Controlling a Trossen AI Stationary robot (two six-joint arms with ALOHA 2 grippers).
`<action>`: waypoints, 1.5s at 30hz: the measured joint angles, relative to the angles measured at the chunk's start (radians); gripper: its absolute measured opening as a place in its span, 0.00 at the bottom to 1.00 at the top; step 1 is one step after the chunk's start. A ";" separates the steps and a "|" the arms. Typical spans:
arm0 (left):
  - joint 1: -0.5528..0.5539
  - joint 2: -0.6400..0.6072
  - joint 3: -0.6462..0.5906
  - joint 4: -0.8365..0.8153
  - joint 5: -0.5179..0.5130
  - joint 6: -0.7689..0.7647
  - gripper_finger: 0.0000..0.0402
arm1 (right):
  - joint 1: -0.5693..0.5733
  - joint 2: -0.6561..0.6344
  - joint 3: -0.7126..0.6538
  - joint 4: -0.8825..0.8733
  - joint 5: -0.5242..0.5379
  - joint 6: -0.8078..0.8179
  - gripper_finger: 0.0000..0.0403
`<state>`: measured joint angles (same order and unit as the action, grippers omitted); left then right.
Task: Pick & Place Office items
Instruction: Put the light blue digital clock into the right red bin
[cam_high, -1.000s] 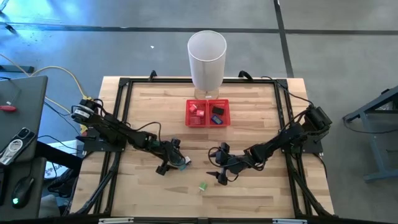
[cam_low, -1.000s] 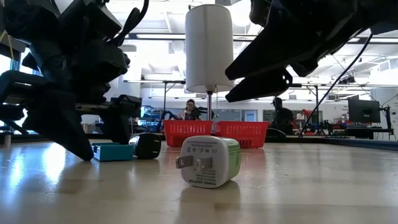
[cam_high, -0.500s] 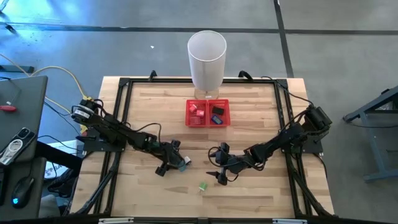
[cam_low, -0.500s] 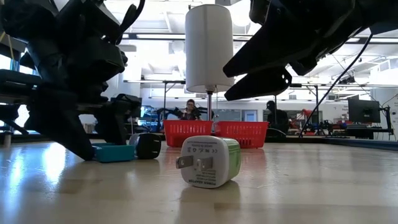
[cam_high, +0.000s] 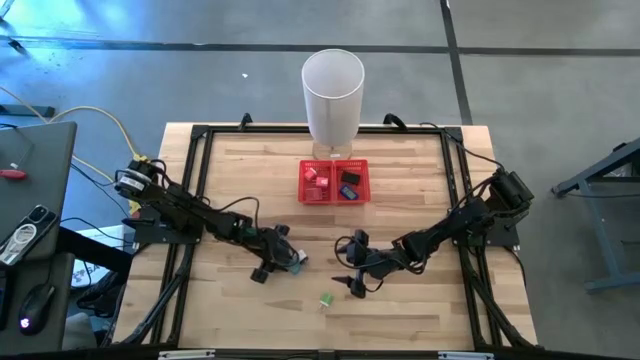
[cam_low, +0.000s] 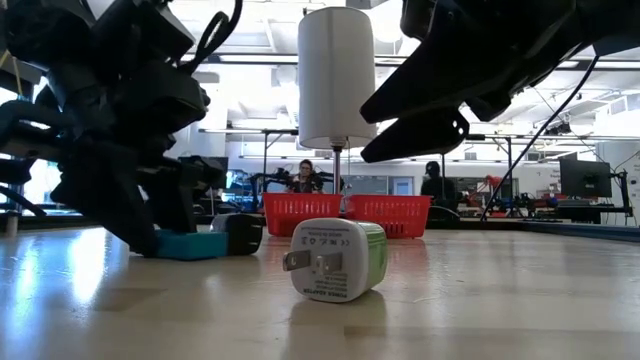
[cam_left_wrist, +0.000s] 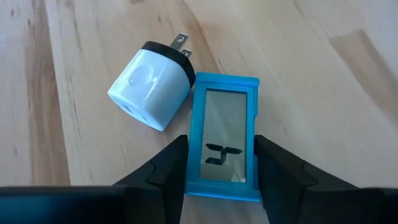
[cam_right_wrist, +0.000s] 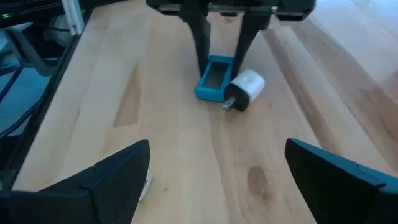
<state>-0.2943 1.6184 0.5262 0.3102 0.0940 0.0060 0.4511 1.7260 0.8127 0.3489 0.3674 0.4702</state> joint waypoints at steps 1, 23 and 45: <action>-0.003 -0.004 0.000 0.004 -0.001 -0.025 0.37 | 0.000 0.000 0.000 0.000 -0.009 0.000 0.90; -0.141 -0.195 0.168 -0.047 -0.292 -0.206 0.38 | 0.000 0.000 0.000 0.145 -0.012 -0.115 0.90; -0.087 -0.001 0.393 -0.102 -0.271 -0.232 0.38 | 0.007 0.000 0.000 0.194 -0.007 -0.207 0.90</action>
<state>-0.3813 1.6170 0.9196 0.2080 -0.1772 -0.2256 0.4583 1.7260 0.8124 0.5432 0.3602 0.2630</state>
